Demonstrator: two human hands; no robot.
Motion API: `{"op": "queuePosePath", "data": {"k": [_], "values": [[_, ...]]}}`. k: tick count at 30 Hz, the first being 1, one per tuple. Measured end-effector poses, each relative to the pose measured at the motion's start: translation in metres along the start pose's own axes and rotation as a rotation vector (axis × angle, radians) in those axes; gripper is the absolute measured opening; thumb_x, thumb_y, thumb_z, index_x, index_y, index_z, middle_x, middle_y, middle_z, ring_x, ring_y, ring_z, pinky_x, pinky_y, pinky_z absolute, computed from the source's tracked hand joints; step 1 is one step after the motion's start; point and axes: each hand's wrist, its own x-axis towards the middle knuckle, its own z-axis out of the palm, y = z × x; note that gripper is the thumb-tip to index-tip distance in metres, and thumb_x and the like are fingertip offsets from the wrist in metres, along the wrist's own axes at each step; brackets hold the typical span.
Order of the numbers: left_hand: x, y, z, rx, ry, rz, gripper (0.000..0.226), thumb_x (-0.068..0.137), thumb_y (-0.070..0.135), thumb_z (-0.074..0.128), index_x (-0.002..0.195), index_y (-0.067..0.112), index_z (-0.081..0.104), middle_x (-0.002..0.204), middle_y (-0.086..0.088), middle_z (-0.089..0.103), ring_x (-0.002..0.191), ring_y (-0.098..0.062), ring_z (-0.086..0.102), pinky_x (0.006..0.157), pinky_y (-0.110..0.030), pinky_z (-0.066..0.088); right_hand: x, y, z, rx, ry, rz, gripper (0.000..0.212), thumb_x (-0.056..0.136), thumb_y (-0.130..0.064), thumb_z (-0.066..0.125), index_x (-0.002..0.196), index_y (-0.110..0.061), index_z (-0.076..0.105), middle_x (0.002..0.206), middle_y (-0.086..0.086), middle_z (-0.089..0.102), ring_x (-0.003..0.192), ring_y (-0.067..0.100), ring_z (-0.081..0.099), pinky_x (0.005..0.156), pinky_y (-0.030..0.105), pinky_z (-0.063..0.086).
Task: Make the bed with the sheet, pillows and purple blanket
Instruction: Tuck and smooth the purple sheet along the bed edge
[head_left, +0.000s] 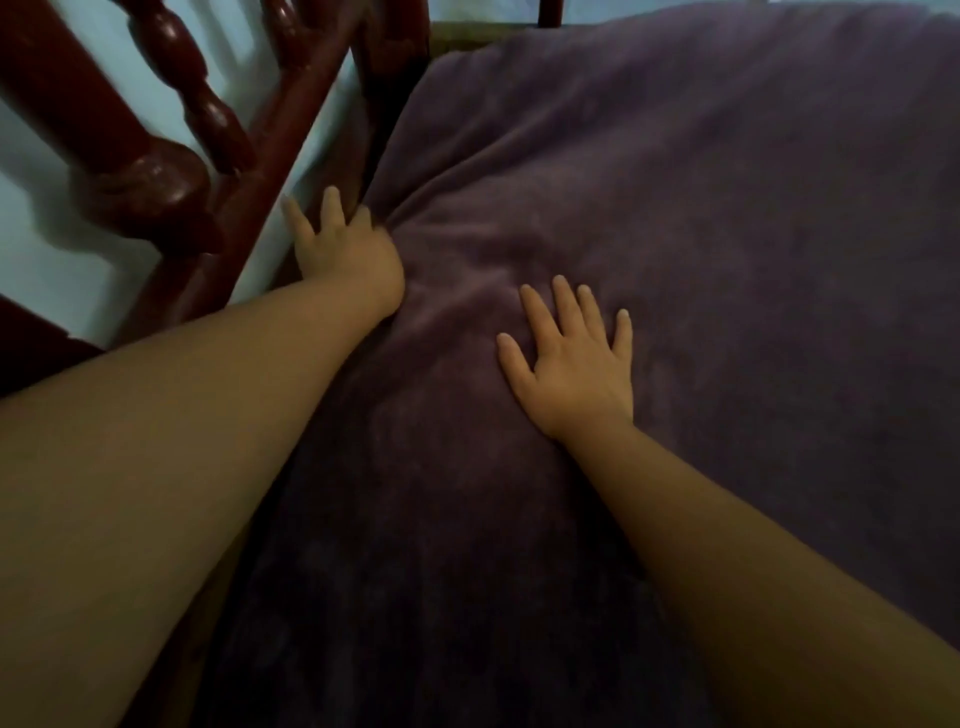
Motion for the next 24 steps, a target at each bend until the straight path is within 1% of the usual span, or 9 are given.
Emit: {"op": "queuePosePath", "data": {"k": [3,5,6,8,11,13,17,21,24], "values": [[-0.027,0.011,-0.015,-0.325,0.228,0.014,0.042,0.088,0.011,0.042,0.127,-0.001,0.052,0.141,-0.016,0.045,0.138,-0.032,0.029,0.113,-0.049,0.021,0.001,0.0,0.001,0.018,0.005,-0.002,0.055,0.095,-0.047,0.023,0.147,-0.031,0.012,0.16,0.0,0.004,0.147,0.019,-0.003,0.117,0.048,-0.007],[-0.05,0.023,-0.009,-0.35,0.232,0.141,0.036,0.089,0.009,0.041,0.12,-0.005,0.054,0.132,-0.021,0.052,0.126,-0.037,0.043,0.103,-0.043,0.034,0.001,0.001,0.001,0.043,0.012,-0.002,0.051,0.097,-0.041,0.022,0.147,-0.031,0.013,0.159,0.0,0.006,0.147,0.018,-0.001,0.117,0.048,-0.007],[-0.056,0.027,0.002,-0.347,0.179,0.178,0.038,0.093,0.015,0.039,0.125,-0.004,0.051,0.136,-0.021,0.048,0.128,-0.036,0.042,0.104,-0.042,0.033,0.001,0.001,0.001,0.053,0.018,-0.002,0.05,0.098,-0.038,0.021,0.147,-0.031,0.014,0.159,0.0,0.007,0.147,0.018,0.0,0.117,0.048,-0.006],[-0.056,0.025,0.028,-0.363,0.063,0.164,0.053,0.099,0.031,0.03,0.143,0.002,0.031,0.153,-0.017,0.028,0.142,-0.031,0.027,0.114,-0.041,0.022,0.0,0.001,0.001,0.065,0.025,-0.005,0.048,0.099,-0.034,0.019,0.147,-0.03,0.015,0.159,0.0,0.008,0.147,0.017,0.0,0.118,0.047,-0.006],[-0.044,0.011,0.047,-0.435,0.006,0.08,0.065,0.098,0.043,0.026,0.15,0.007,0.011,0.159,-0.013,0.012,0.147,-0.027,0.014,0.119,-0.037,0.011,0.001,0.002,0.001,0.079,0.03,-0.011,0.048,0.099,-0.034,0.019,0.147,-0.03,0.016,0.159,0.0,0.008,0.147,0.017,0.001,0.117,0.047,-0.007],[-0.045,0.009,0.046,-0.473,-0.007,0.07,0.064,0.099,0.041,0.027,0.15,0.005,0.011,0.159,-0.015,0.013,0.147,-0.027,0.016,0.119,-0.036,0.011,0.002,0.002,0.002,0.082,0.027,-0.011,0.048,0.099,-0.034,0.018,0.147,-0.03,0.016,0.159,0.0,0.008,0.147,0.017,0.0,0.117,0.047,-0.007],[-0.076,0.015,0.034,-0.489,0.126,0.03,0.053,0.098,0.024,0.035,0.146,0.004,0.025,0.153,-0.017,0.029,0.144,-0.029,0.024,0.117,-0.044,0.016,0.004,0.001,0.001,0.09,0.037,-0.013,0.048,0.099,-0.035,0.018,0.147,-0.03,0.017,0.159,0.0,0.01,0.147,0.018,0.002,0.117,0.047,-0.006],[-0.129,0.031,0.032,-0.483,0.131,-0.008,0.052,0.097,0.022,0.035,0.146,0.007,0.026,0.157,-0.01,0.023,0.148,-0.024,0.012,0.119,-0.045,0.006,0.004,0.002,-0.001,0.1,0.039,0.001,0.048,0.099,-0.035,0.019,0.146,-0.03,0.019,0.159,0.001,0.012,0.147,0.018,0.004,0.117,0.048,-0.005],[-0.154,0.045,0.051,-0.421,0.077,0.062,0.056,0.098,0.031,0.029,0.149,0.008,0.02,0.159,-0.009,0.016,0.149,-0.021,0.007,0.12,-0.045,0.001,0.003,0.002,0.001,0.071,0.046,0.008,0.048,0.099,-0.035,0.019,0.146,-0.029,0.019,0.159,0.001,0.012,0.147,0.018,0.005,0.117,0.049,-0.004]]}}
